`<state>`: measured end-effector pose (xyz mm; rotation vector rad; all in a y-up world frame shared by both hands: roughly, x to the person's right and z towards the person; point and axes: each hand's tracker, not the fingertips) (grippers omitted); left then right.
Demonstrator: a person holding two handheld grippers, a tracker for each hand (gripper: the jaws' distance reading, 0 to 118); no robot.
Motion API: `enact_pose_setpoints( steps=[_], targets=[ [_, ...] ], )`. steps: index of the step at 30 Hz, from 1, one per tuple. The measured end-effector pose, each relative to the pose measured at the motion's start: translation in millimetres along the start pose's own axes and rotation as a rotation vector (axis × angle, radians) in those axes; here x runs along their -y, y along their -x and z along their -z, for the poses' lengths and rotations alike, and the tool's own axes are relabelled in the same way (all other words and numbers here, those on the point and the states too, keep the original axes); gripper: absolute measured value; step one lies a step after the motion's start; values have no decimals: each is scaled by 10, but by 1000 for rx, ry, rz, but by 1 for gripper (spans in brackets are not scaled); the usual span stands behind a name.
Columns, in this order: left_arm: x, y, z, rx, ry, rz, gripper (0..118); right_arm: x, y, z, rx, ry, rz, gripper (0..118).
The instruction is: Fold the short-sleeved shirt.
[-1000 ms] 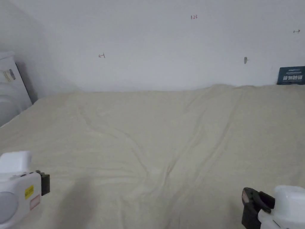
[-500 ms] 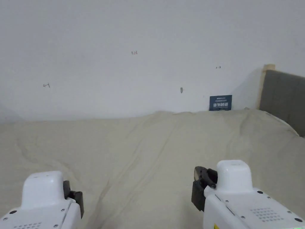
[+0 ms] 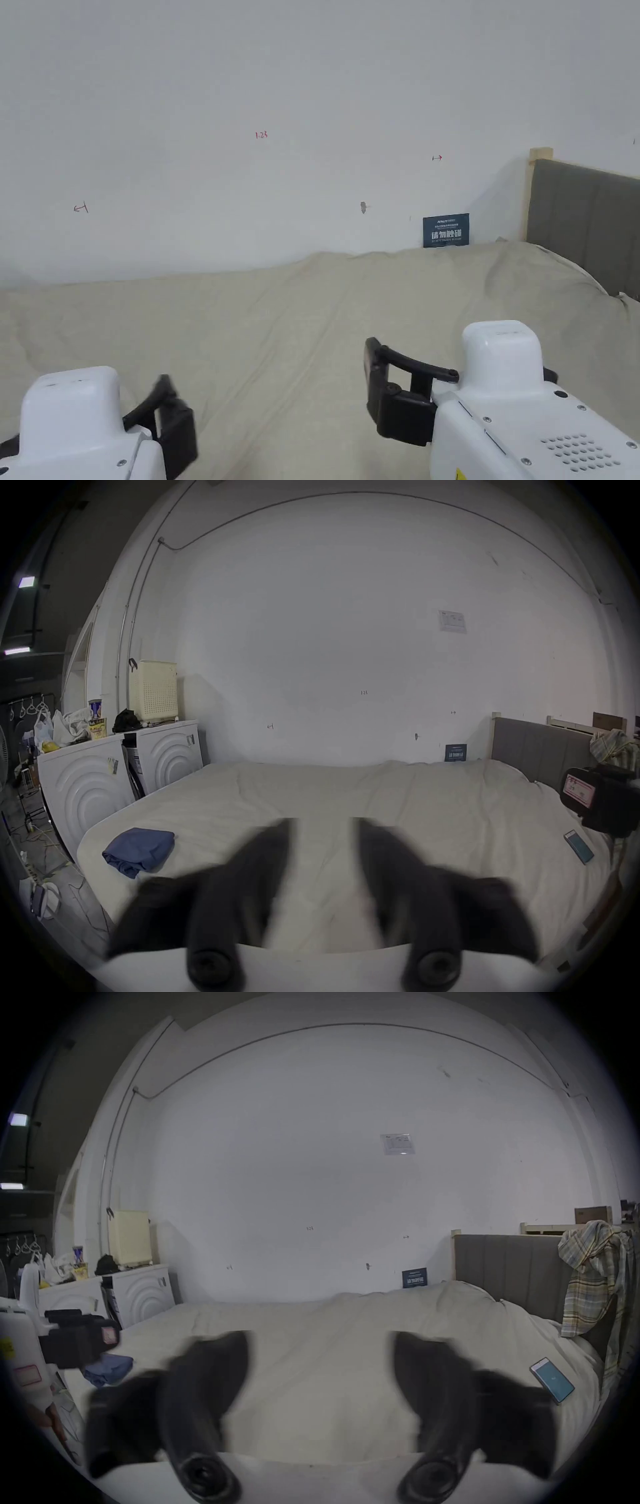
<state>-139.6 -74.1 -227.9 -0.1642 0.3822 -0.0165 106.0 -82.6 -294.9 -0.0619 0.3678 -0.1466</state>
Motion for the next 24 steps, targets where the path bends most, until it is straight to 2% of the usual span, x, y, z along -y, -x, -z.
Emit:
enact_pose_setpoints(
  steps=[1, 2, 5, 7, 8, 12, 15, 20, 22, 24],
  targets=[
    [-17, -5, 11, 1, 8, 6, 107, -14, -9, -4, 1, -16, 2, 104],
    [-16, -8, 1, 7, 4, 9, 115, -32, -4, -17, 16, -43, 1, 104],
    [-74, -36, -52, 8, -17, 1, 115, -119, 33, 9, 90, -26, 9, 104],
    [-106, -47, -55, 10, -19, 5, 116, -182, 8, 52, 78, 18, 17, 104],
    [-128, -38, -63, 11, -19, 14, 116, -210, -10, 73, 52, 58, 4, 104],
    [-161, -13, -73, -1, -24, -15, 116, -218, -2, 117, 73, 44, -66, 104],
    [-185, 0, -31, 22, 15, -23, 116, -206, 2, 147, 122, 50, -52, 104],
    [-170, 26, -18, 7, 25, -10, 116, -163, -17, 170, 98, 107, -5, 104],
    [-179, 31, -5, 17, 27, -1, 116, -143, -9, 180, 110, 103, -13, 104],
    [-193, 42, -3, 14, 29, 3, 116, -145, 41, 209, 146, 119, -60, 104]
  ],
)
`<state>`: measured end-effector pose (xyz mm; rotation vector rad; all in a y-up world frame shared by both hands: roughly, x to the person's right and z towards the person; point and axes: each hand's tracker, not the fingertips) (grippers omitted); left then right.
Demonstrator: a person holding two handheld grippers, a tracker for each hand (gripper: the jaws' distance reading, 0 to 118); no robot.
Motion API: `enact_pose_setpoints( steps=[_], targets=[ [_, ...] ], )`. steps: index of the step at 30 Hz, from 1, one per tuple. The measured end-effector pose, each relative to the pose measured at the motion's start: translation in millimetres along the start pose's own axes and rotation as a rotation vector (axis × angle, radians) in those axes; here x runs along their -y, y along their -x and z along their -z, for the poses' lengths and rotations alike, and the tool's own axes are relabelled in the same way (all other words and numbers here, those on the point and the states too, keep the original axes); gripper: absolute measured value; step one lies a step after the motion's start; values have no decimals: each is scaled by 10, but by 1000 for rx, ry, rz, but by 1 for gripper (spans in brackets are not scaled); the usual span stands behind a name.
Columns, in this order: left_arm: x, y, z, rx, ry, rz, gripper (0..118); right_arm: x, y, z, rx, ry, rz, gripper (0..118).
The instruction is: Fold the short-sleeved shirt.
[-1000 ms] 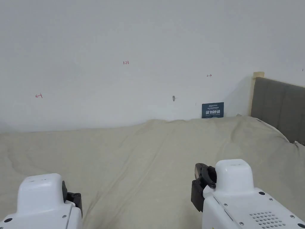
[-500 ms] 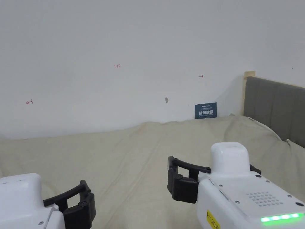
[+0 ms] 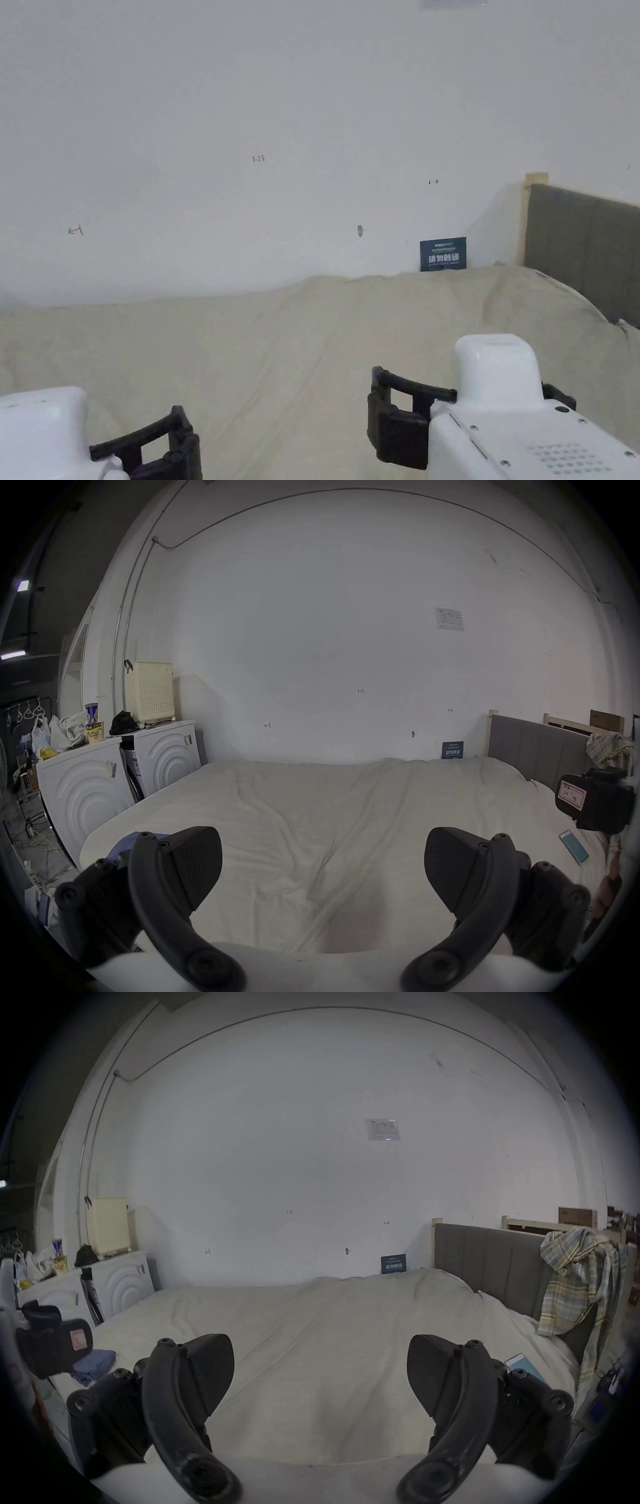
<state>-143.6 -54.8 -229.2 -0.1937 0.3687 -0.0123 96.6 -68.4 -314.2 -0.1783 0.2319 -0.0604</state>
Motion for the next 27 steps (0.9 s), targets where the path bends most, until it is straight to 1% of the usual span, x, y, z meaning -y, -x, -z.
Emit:
enact_pose_setpoints(
  steps=[2, 6, 10, 19, 22, 23, 24, 26, 27],
  targets=[
    [-8, 6, 6, 4, 3, 5, 116, -9, 41, -10, 5, 17, -62, 104],
    [-29, 52, 23, 9, 13, -9, 116, -8, 55, -20, 36, 15, -32, 104],
    [-53, 114, 36, 9, 16, -13, 116, -34, 14, -31, 30, 11, -19, 104],
    [-66, 137, 40, 24, 14, -12, 116, -72, 10, -92, 30, -6, -33, 104],
    [-58, 132, 35, 13, 10, 3, 116, -61, -16, -71, 16, -10, -15, 104],
    [-57, 134, 38, 11, 11, 1, 116, -72, -28, -73, 23, -22, 25, 104],
    [-56, 140, 34, 10, 10, -10, 116, -89, -47, -76, 24, -26, 46, 104],
    [-65, 154, 55, 25, 25, -23, 116, -142, -68, -58, 38, 35, 26, 104],
    [-64, 159, 57, 28, 23, -31, 116, -161, -91, -56, 33, 38, 36, 104]
  ],
)
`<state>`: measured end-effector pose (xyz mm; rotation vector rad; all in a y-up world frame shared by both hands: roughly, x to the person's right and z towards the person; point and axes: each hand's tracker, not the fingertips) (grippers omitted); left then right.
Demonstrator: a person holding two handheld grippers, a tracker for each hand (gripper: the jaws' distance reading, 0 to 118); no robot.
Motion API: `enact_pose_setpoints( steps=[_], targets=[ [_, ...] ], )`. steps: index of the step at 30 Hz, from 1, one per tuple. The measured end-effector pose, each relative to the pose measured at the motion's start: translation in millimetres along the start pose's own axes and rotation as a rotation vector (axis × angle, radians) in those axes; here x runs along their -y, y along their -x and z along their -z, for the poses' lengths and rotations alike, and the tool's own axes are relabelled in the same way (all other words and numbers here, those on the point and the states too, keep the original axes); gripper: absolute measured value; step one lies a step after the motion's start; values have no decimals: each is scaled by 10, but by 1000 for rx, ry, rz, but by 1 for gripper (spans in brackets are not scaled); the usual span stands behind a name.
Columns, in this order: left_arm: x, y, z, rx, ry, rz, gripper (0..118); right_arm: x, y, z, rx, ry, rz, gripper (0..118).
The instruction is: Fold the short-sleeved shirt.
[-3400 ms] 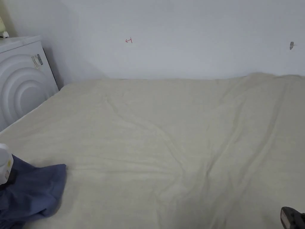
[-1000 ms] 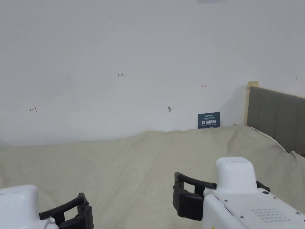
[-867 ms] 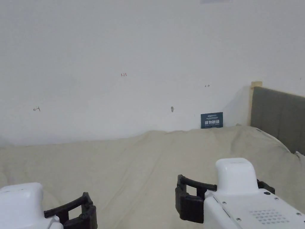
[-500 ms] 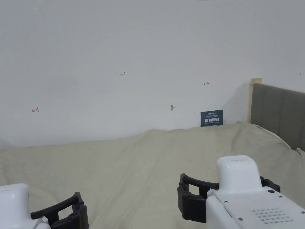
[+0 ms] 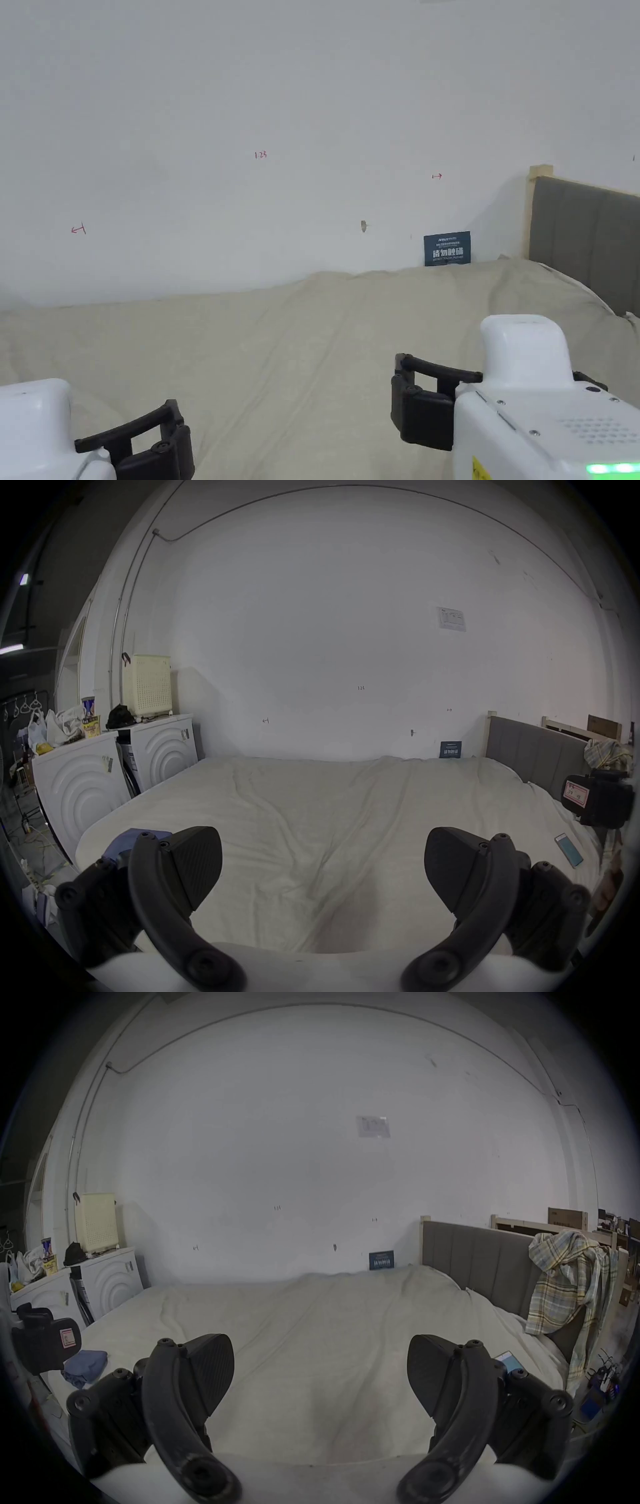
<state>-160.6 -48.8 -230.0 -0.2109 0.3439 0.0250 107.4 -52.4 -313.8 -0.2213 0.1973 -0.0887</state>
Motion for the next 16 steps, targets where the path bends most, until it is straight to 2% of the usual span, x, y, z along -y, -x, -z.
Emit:
enact_pose_setpoints(
  steps=[2, 5, 7, 12, 16],
  targets=[
    [5, 14, -12, 3, 1, 0, 116, -32, -17, 13, 18, 16, 16, 104],
    [8, 31, -22, -9, -5, 4, 116, -10, -75, 14, -19, -31, 22, 104],
    [-1, 59, -28, -3, -9, 2, 116, 47, -76, -48, -52, -96, 7, 104],
    [4, 60, -47, -24, -39, 9, 116, 137, 29, -105, -6, -140, -79, 104],
    [7, 72, -52, -15, -38, 11, 116, 173, 77, -123, -16, -157, -96, 106]
  ],
)
